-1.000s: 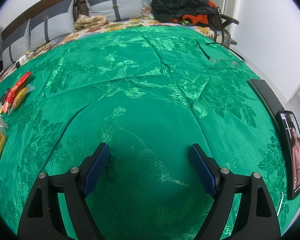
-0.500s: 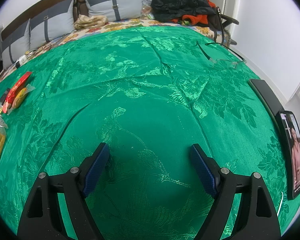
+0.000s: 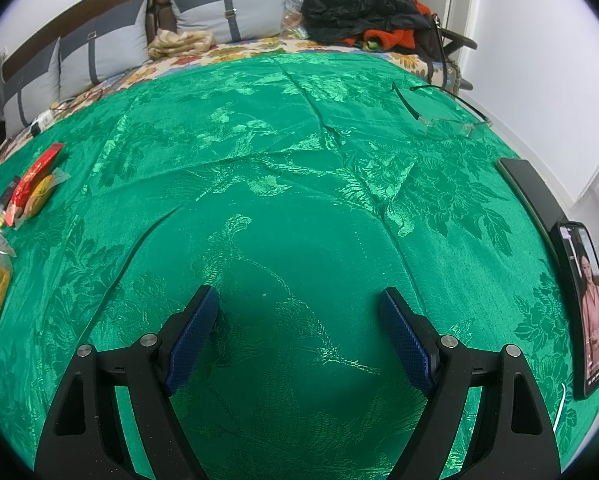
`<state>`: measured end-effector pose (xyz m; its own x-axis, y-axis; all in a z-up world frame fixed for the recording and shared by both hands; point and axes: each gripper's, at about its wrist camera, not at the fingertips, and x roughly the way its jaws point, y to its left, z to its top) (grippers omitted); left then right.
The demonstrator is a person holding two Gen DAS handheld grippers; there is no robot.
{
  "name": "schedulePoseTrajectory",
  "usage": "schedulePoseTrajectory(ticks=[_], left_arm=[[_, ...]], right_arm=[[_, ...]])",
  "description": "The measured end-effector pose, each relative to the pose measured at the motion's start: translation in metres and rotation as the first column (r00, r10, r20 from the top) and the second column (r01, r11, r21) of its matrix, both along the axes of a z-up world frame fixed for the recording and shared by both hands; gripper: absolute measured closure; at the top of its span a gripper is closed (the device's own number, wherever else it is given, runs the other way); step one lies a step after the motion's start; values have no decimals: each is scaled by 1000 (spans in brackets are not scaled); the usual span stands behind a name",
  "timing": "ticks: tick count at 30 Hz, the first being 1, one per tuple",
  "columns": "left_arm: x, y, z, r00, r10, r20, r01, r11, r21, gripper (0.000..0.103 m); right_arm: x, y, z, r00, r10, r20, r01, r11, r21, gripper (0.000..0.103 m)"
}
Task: Organize snacks
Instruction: 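Withdraw both tools from the box back over the snacks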
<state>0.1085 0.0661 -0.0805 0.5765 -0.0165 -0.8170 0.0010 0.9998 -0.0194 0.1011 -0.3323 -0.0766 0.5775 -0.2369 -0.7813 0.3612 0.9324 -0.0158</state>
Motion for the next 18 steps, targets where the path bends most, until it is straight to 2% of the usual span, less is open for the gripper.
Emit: schedulePoseTrajectory(ticks=[18], left_arm=[[0, 0, 0, 1000, 1, 1, -1, 1000, 0, 0]], right_arm=[[0, 0, 0, 1000, 1, 0, -1, 1000, 0, 18]])
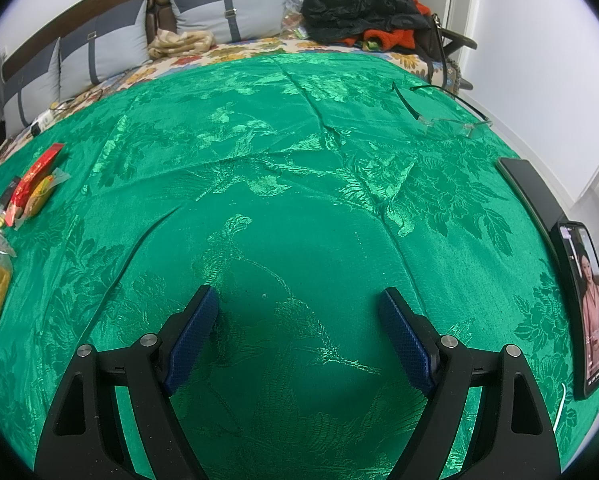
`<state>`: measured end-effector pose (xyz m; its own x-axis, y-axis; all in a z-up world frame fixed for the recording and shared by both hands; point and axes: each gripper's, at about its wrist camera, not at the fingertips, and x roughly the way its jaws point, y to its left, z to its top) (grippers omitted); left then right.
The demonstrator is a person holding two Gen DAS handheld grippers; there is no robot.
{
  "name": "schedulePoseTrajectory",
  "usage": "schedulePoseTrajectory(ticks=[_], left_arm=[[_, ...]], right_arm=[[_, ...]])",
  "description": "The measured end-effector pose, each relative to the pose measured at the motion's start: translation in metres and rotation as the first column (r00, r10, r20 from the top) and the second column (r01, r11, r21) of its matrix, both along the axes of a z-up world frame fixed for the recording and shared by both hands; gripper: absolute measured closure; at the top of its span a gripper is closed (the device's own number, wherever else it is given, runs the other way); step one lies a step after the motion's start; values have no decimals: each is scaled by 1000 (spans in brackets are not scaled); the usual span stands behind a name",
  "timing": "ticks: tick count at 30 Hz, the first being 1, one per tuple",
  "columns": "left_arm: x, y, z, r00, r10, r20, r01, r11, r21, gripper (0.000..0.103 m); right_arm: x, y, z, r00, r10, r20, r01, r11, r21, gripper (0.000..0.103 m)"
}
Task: Organize snacks
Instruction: 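Withdraw both tools from the box back over the snacks, then grasp the clear ice-pop tube with the left tool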
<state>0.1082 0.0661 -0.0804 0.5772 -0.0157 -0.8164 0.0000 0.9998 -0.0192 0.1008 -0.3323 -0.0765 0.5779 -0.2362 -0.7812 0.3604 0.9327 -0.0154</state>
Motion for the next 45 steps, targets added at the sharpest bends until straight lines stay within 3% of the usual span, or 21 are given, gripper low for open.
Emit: schedulePoseTrajectory(ticks=[31, 34, 38, 42, 44, 45], left_arm=[[-1, 1, 1, 1000, -14, -14, 14, 1000, 1, 0], [12, 6, 10, 991, -60, -119, 61, 998, 3, 0], [36, 23, 49, 999, -44, -21, 44, 998, 43, 0], [93, 37, 57, 999, -1, -46, 6, 995, 96, 2], [117, 35, 47, 996, -30, -87, 40, 993, 108, 9], [123, 33, 42, 993, -43, -110, 56, 991, 125, 18]], right_arm=[[0, -1, 0, 1000, 2, 1, -2, 1000, 1, 18], [0, -1, 0, 1000, 2, 1, -2, 1000, 2, 18], [0, 0, 0, 1000, 3, 1, -3, 1000, 2, 17], [1, -1, -1, 1000, 5, 1, -5, 1000, 4, 17], [1, -1, -1, 1000, 5, 1, -5, 1000, 4, 17], [1, -1, -1, 1000, 5, 1, -5, 1000, 4, 17]])
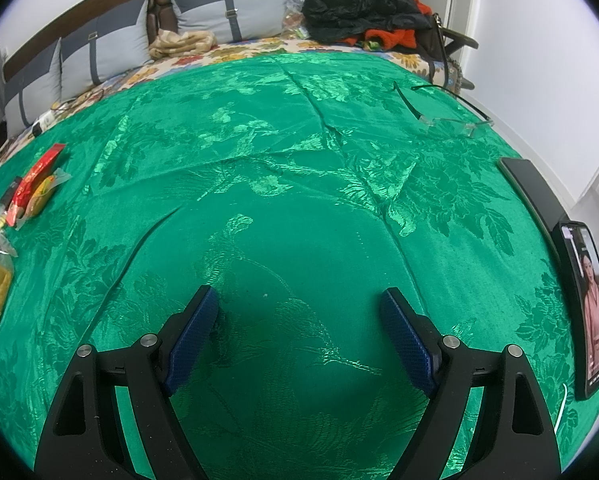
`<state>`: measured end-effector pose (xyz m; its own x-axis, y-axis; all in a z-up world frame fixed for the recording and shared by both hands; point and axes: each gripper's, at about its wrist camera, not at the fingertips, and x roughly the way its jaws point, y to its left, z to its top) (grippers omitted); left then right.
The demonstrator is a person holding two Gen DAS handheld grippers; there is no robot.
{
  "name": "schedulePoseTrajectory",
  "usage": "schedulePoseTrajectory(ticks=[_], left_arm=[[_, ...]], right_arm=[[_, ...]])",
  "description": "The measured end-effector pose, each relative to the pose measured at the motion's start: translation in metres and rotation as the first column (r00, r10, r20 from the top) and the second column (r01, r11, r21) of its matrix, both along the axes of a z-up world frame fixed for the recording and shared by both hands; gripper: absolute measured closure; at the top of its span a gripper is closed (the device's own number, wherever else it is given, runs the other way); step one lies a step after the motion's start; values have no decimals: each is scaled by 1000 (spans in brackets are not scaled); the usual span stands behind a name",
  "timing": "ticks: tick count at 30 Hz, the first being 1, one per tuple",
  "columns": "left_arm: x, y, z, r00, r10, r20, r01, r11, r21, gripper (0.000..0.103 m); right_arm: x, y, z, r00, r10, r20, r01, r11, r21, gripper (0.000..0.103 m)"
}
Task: Organize snacks
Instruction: 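Grasp the clear ice-pop tube with the left tool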
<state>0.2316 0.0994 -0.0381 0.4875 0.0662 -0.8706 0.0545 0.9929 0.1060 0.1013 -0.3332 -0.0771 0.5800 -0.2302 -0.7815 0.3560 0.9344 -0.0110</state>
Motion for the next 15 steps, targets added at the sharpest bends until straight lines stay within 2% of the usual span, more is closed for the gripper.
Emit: schedulePoseTrajectory(ticks=[1, 3, 5, 6, 9, 15], left_arm=[[8, -4, -6, 999, -18, -27, 18, 1000, 26, 26], [22, -12, -18, 996, -52, -74, 57, 997, 59, 35], [26, -16, -24, 994, -78, -76, 81, 996, 33, 54], [26, -16, -24, 994, -80, -73, 80, 997, 2, 79], [15, -14, -21, 997, -56, -60, 52, 996, -76, 85], [-60, -6, -22, 996, 39, -76, -51, 985, -166, 84]], right_arm=[[0, 0, 0, 1000, 0, 0, 0, 1000, 0, 17], [0, 0, 0, 1000, 0, 0, 0, 1000, 0, 17], [0, 0, 0, 1000, 0, 0, 0, 1000, 0, 17], [0, 0, 0, 1000, 0, 0, 0, 1000, 0, 17], [0, 0, 0, 1000, 1, 0, -1, 1000, 0, 17], [0, 0, 0, 1000, 1, 0, -1, 1000, 1, 17]])
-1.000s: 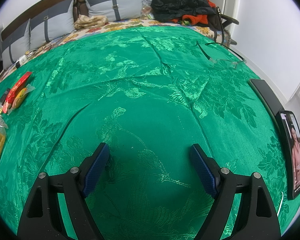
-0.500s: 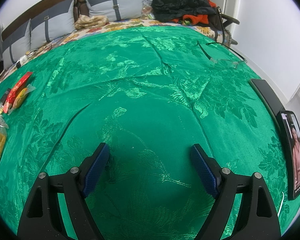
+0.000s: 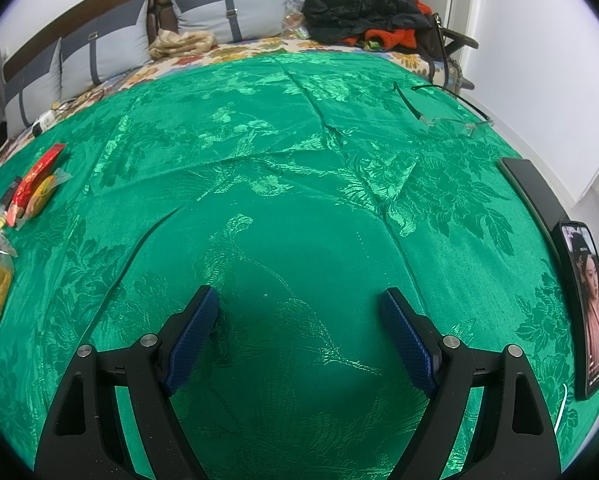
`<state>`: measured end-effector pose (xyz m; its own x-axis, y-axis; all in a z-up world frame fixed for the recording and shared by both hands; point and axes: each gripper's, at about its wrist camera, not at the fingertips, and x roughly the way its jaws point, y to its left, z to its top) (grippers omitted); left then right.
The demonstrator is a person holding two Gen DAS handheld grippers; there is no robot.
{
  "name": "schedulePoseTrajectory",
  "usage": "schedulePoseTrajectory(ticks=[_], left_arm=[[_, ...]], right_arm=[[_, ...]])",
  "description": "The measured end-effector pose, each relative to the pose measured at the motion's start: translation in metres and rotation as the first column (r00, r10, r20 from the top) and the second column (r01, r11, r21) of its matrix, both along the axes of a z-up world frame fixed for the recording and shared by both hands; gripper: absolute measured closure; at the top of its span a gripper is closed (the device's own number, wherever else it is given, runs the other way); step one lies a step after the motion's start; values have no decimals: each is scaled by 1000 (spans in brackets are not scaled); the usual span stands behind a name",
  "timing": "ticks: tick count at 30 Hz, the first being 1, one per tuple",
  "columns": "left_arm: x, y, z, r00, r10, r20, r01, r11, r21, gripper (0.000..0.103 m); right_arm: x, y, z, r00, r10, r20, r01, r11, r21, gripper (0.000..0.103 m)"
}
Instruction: Organize snacks
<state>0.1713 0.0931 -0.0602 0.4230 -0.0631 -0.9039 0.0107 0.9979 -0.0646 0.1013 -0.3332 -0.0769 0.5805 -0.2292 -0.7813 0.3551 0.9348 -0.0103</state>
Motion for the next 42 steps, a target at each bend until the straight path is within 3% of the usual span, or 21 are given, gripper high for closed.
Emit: schedulePoseTrajectory(ticks=[2, 4, 5, 6, 11, 15, 23, 42], left_arm=[[-17, 3, -1, 1000, 12, 5, -12, 1000, -17, 81], [-24, 7, -3, 1000, 20, 16, -20, 1000, -18, 57], [-24, 8, -6, 999, 23, 29, -23, 1000, -12, 36], [-23, 11, -7, 998, 38, 44, -38, 999, 5, 24], [-15, 19, -15, 993, 57, 107, -62, 997, 49, 20], [-8, 23, -23, 987, 74, 139, -83, 995, 58, 2], [-9, 29, -25, 980, 83, 179, -93, 994, 51, 0], [-15, 31, -25, 980, 85, 180, -95, 994, 48, 0]], right_arm=[[0, 0, 0, 1000, 0, 0, 0, 1000, 0, 17], [0, 0, 0, 1000, 0, 0, 0, 1000, 0, 17], [0, 0, 0, 1000, 0, 0, 0, 1000, 0, 17], [0, 0, 0, 1000, 0, 0, 0, 1000, 0, 17], [0, 0, 0, 1000, 1, 0, -1, 1000, 1, 17], [0, 0, 0, 1000, 1, 0, -1, 1000, 1, 17], [0, 0, 0, 1000, 2, 1, -2, 1000, 1, 17], [0, 0, 0, 1000, 2, 1, -2, 1000, 1, 17]])
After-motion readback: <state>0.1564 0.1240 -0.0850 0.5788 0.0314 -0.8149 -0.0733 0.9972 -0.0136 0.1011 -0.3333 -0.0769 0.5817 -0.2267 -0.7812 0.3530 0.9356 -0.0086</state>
